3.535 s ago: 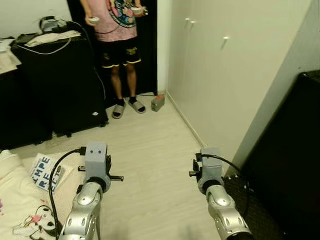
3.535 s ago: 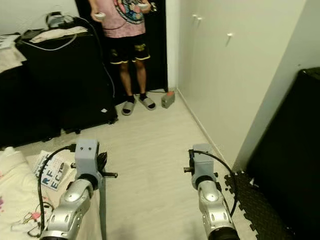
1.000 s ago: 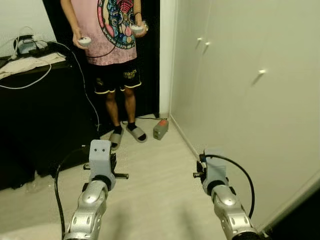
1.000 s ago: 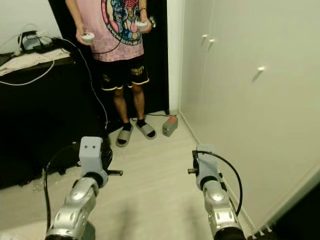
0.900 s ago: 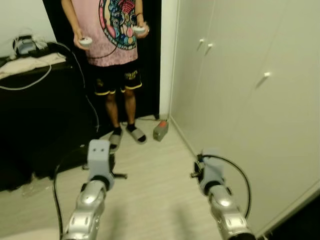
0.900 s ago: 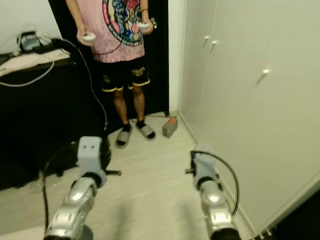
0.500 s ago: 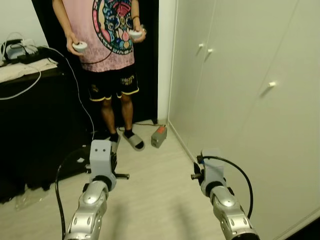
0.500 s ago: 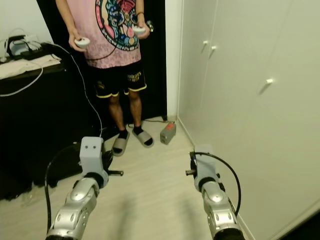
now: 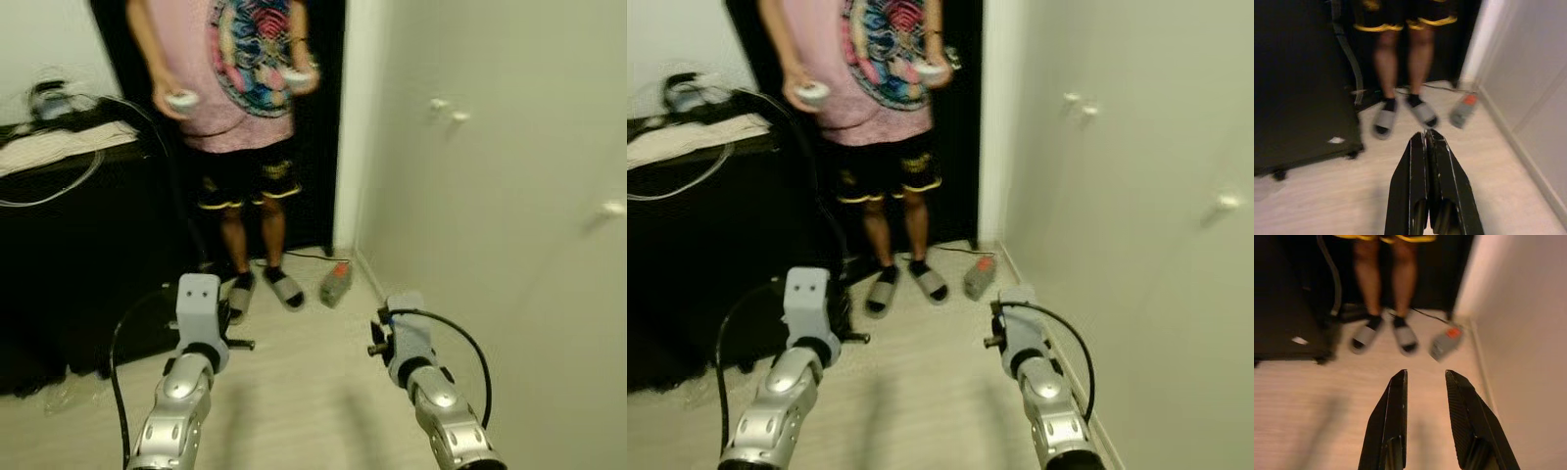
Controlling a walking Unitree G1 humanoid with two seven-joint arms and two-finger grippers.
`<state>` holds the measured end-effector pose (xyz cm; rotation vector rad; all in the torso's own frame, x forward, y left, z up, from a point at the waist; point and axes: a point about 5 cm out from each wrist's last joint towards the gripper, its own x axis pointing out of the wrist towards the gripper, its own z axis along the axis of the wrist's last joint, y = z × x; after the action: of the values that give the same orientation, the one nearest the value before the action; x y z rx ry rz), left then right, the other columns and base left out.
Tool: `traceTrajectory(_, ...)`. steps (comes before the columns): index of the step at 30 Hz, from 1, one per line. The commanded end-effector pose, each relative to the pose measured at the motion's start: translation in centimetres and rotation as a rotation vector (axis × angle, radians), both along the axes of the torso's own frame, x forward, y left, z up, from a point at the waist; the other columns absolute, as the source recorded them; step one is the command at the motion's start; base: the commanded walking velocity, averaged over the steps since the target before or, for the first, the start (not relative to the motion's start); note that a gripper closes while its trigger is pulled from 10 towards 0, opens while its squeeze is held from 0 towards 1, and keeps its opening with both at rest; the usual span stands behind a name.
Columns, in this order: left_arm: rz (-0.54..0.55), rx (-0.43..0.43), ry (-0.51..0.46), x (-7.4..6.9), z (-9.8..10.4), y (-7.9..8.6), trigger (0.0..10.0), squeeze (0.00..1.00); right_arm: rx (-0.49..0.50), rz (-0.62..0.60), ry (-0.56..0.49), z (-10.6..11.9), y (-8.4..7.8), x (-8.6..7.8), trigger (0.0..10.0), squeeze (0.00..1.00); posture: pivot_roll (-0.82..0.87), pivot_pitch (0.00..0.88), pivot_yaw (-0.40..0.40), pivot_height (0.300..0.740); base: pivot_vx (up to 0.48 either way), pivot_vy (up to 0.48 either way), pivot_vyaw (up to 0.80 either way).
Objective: Clean up the room
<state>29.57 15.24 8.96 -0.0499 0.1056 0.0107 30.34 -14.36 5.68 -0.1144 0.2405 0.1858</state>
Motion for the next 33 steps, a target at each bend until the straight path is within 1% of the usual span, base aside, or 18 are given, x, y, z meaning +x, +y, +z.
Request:
traceTrajectory(1,0.023,0.007,0.018,-0.29,-0.38,0.71,10.0,0.00,0.018,0.020,0.018,-0.27,0.72,-0.22,10.0,0.00,-0.05,0.072,0.003,0.740,0.368,0.000,0.80)
traceTrajectory(13,0.023,0.009,0.019,-0.36,-0.38,0.76,10.0,0.00,0.035,0.034,0.015,-0.19,1.06,-0.30,10.0,0.00,-0.05,0.079,0.004,0.740,0.366,0.000,0.80)
traceTrajectory(17,0.023,0.010,0.020,-0.40,-0.38,0.80,10.0,0.00,0.066,0.012,0.020,-0.11,0.90,-0.26,10.0,0.00,-0.05,0.081,0.003,0.740,0.368,0.000,0.00)
traceTrajectory(33,0.024,0.008,0.022,-0.44,-0.44,0.89,10.0,0.00,0.082,0.013,0.026,-0.04,0.97,-0.32,10.0,0.00,-0.05,0.084,0.002,0.740,0.366,0.000,0.00)
